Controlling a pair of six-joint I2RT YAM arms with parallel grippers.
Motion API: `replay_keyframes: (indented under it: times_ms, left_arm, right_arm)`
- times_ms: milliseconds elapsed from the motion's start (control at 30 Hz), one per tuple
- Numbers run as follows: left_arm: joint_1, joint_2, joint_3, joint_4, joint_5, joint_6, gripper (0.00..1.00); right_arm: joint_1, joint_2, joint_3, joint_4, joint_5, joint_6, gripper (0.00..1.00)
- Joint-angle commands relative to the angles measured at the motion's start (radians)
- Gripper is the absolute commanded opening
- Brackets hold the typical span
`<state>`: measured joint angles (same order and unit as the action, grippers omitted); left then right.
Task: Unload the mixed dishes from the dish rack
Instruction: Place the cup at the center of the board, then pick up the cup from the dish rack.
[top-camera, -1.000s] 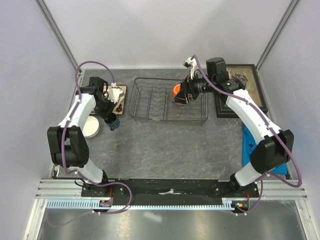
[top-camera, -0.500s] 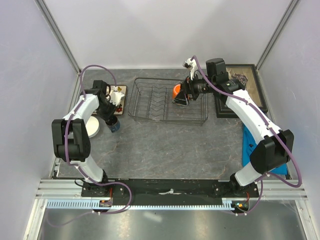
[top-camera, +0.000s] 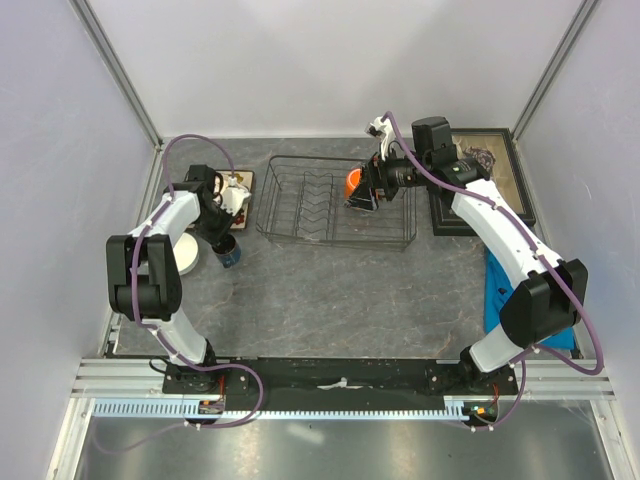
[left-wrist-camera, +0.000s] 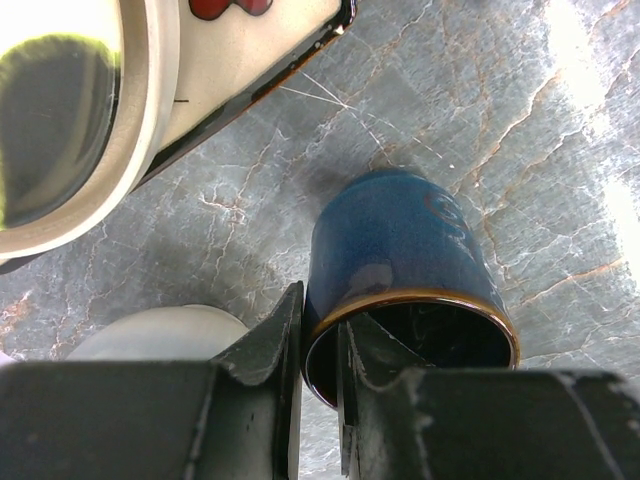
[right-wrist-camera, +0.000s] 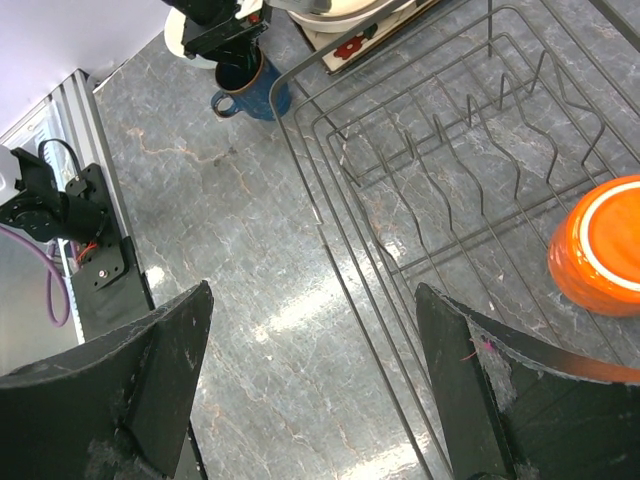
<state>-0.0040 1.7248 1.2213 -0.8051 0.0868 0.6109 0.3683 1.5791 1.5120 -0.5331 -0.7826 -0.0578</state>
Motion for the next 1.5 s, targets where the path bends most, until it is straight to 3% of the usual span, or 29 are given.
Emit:
replay_keyframes:
  times_ms: [0, 133, 333, 467, 667, 1133, 1467]
  left_arm:
    - [0.002, -0.01, -0.008, 0.027, 0.005, 0.013, 0.06]
    - [0.002, -0.021, -0.014, 0.026, 0.008, 0.016, 0.11]
    - [0.002, -0.048, -0.016, 0.023, 0.016, 0.016, 0.36]
    - [0.002, -0.076, -0.014, 0.018, 0.03, 0.015, 0.59]
    - [0.002, -0.151, 0.003, 0.009, 0.057, 0.01, 0.77]
    - [0.033, -0.307, 0.13, -0.071, 0.185, -0.013, 0.87]
    - [0.039, -0.329, 0.135, -0.085, 0.205, 0.0, 0.88]
  right_arm:
    - [-0.002, -0.021, 0.004, 0.01, 0.022, -0.023, 0.9]
    - [-0.002, -0.013, 0.01, 0.004, 0.052, -0.034, 0.9]
    - [-0.002, -0.002, 0.022, -0.008, 0.104, -0.047, 0.9]
    - [-0.005, 0.012, 0.031, -0.019, 0.14, -0.063, 0.9]
    - [-0.002, 0.047, 0.079, -0.051, 0.267, -0.129, 0.9]
    - [-0.002, 0.269, 0.255, -0.208, 0.604, -0.508, 0.9]
    - [-0.008, 0.394, 0.272, -0.237, 0.697, -0.666, 0.88]
